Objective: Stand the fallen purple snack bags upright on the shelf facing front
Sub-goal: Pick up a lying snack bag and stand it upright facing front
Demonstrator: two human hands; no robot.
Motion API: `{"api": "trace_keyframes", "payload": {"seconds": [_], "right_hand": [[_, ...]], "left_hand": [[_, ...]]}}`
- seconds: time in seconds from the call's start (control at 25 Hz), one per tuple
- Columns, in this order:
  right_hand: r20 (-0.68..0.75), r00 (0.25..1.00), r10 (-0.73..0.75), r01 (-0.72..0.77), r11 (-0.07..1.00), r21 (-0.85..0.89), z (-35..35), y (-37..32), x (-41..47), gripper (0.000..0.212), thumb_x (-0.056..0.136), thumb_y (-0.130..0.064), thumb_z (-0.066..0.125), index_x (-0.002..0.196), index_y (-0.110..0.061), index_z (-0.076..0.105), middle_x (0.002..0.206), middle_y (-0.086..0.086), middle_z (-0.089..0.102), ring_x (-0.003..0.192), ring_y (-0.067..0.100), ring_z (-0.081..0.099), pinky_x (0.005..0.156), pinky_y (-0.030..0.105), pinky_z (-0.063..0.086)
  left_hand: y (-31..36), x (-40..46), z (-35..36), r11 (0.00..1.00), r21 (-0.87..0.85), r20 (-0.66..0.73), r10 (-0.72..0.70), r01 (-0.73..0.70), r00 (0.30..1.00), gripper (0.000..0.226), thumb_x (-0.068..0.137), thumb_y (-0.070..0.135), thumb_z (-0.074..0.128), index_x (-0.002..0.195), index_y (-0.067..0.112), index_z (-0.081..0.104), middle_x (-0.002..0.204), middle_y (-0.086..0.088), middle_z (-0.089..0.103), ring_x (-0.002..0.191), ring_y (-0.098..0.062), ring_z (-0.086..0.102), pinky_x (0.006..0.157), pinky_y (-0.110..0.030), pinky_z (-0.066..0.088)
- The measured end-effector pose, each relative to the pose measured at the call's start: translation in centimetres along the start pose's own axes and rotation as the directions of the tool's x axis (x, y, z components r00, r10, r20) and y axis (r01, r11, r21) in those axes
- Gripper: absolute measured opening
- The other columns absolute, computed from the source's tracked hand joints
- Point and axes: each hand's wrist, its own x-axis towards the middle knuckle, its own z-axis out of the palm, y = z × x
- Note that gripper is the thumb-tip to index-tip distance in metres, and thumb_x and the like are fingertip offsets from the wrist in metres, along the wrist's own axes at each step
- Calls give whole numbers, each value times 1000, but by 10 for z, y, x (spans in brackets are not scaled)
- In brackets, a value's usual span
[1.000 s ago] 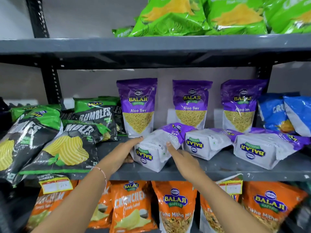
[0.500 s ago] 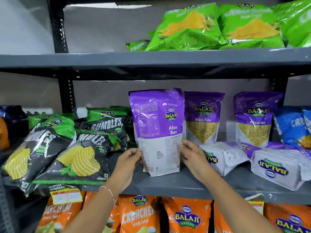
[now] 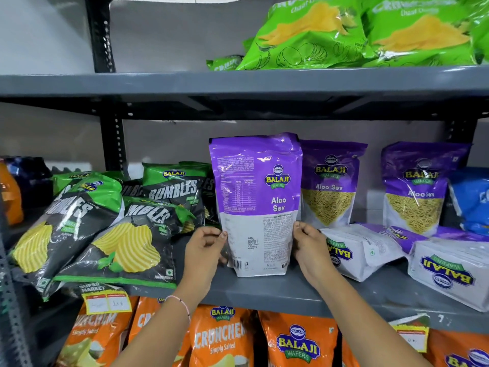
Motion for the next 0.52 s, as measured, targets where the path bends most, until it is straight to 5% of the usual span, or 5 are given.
{"api": "trace_keyframes", "payload": {"seconds": [0.16,0.28,0.36,0.44,0.52], "right_hand": [[41,998,52,-53,998,36,-2,0,1,37,103,-26,45,87,-18,77,95,4,80,99,27,70,95,43,49],[55,997,53,-50,997,-61,-3,6,1,22,96,-6,53,90,-15,73,95,13,75,89,29,65,78,39,52],[121,992,45,-33,995,-94,-2,6,-2,22,92,6,58,108,-7,63,102,17,69,83,23,64,64,30,54],[185,983,13,13,991,-136,-3,7,-4,46,85,5,71,124,-15,55,123,11,62,94,15,64,75,30,57],[230,973,10,57,957,-285,-4,8,-6,91,67,-16,89,144,-24,41,138,2,48,117,18,55,97,37,51]], "left_hand": [[1,-7,0,999,42,133,-4,-2,991,21,83,18,78,78,3,64,57,-12,61,47,-20,56,54,-34,58],[-7,-4,-1,996,92,100,11,-21,995,9,86,10,75,81,2,75,75,-15,75,70,-24,67,71,-30,62],[-9,-2,-1,992,120,144,26,-44,989,18,83,26,77,84,8,77,82,-12,79,80,-23,70,80,-34,60],[-7,-2,-2,994,107,199,16,-38,980,47,63,54,81,89,16,72,80,2,78,77,-17,68,76,-31,53],[-6,-2,-3,995,98,273,-2,-26,962,75,44,71,82,96,19,63,76,11,73,72,-10,64,71,-28,47]]}}
